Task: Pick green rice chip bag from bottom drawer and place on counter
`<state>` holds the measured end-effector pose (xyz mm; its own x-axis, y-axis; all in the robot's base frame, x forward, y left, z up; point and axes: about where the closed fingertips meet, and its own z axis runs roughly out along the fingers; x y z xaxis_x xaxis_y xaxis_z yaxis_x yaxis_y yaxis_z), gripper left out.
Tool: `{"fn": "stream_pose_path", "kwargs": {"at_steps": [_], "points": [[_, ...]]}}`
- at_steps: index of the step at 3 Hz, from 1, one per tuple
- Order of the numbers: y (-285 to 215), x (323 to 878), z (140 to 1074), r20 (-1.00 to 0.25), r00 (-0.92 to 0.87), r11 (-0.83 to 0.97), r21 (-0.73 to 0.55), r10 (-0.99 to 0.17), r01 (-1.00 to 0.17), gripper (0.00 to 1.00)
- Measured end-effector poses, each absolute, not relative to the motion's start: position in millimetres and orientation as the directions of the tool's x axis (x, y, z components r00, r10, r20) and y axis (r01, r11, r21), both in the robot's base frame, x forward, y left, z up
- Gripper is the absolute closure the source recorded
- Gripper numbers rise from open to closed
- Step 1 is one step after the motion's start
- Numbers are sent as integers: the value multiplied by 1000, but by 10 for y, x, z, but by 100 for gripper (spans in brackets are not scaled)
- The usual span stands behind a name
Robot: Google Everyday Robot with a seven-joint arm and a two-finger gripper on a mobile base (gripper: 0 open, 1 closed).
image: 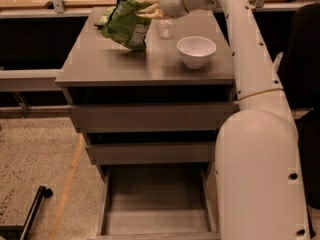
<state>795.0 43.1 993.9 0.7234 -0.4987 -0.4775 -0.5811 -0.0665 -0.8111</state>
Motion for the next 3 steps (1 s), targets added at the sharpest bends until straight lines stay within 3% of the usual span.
{"fn": "stream_pose_path", "kwargs": {"at_steps": [1, 2, 3], "points": [[467, 7976, 9896, -478, 722, -71, -808, -500, -585, 12], [512, 7978, 9872, -481, 723, -75, -806, -496, -587, 0], [512, 7978, 9872, -481, 723, -75, -806, -496, -587, 0]]}}
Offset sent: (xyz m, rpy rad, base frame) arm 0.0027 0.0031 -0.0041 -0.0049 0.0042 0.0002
